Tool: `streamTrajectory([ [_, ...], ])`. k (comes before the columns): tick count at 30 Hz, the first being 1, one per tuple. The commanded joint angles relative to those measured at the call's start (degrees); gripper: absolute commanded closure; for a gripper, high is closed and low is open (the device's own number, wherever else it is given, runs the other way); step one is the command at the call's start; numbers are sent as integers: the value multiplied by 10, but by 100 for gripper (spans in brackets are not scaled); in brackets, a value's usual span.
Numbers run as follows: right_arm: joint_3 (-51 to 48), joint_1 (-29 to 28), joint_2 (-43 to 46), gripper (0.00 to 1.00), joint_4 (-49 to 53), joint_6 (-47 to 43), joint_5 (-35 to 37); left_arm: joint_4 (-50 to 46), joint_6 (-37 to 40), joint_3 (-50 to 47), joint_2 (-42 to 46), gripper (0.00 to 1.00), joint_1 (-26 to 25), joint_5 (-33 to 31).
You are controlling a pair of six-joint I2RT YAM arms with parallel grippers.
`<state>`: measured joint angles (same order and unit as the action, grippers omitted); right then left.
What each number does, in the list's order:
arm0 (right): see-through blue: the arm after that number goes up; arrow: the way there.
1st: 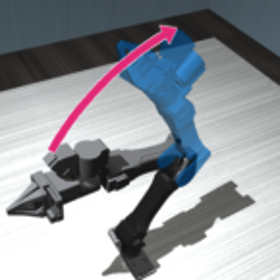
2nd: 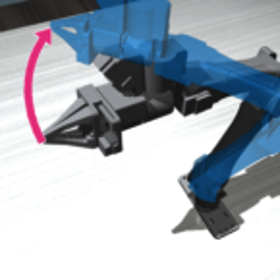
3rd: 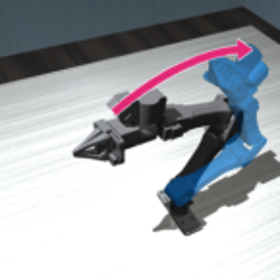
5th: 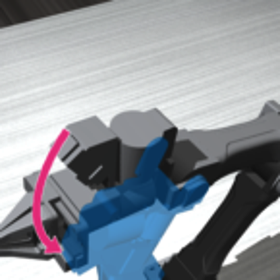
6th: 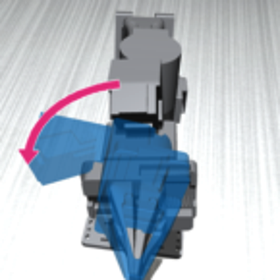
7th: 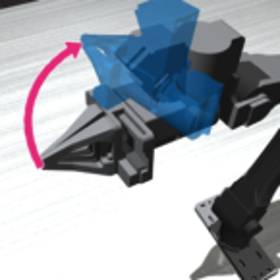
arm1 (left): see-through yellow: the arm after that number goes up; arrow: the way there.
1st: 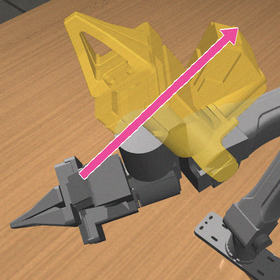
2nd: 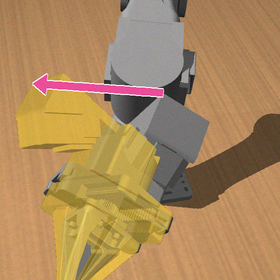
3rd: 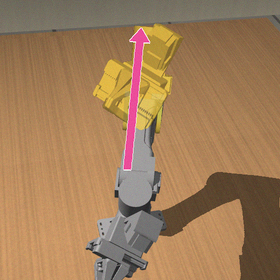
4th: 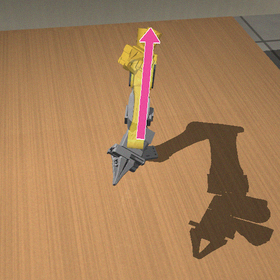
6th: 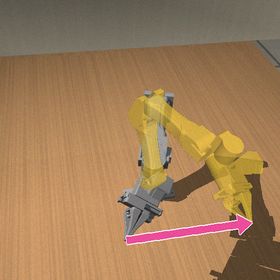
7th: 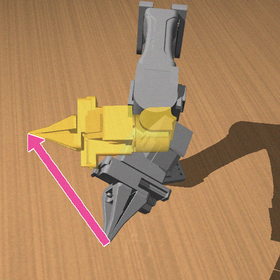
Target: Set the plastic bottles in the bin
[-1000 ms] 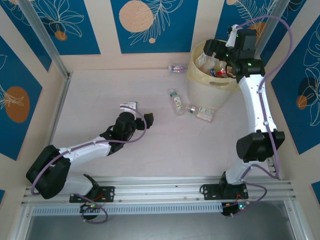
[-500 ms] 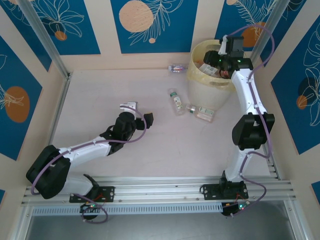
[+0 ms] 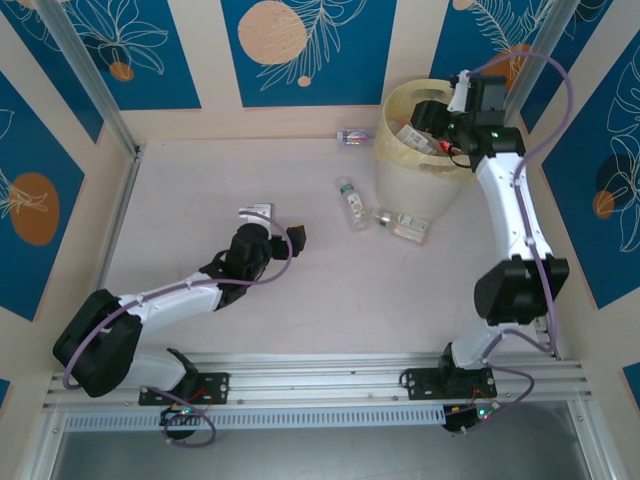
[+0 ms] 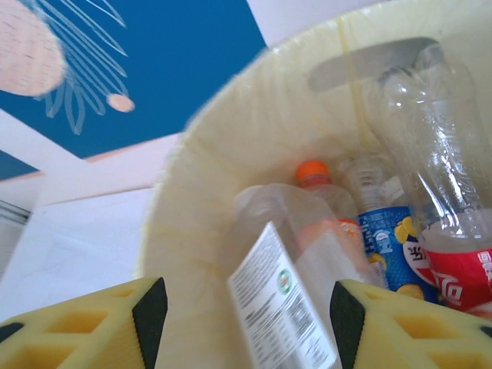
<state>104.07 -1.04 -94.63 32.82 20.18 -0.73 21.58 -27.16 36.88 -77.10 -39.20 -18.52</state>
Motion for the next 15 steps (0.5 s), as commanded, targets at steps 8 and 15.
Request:
streamTrajectory([
  [8, -217, -4, 227, 23, -88, 32, -41, 4, -23, -7, -5, 0, 11, -3],
  [15, -347, -1, 327, 9, -73, 40, 0, 11, -28, -6, -11, 0, 14, 4],
])
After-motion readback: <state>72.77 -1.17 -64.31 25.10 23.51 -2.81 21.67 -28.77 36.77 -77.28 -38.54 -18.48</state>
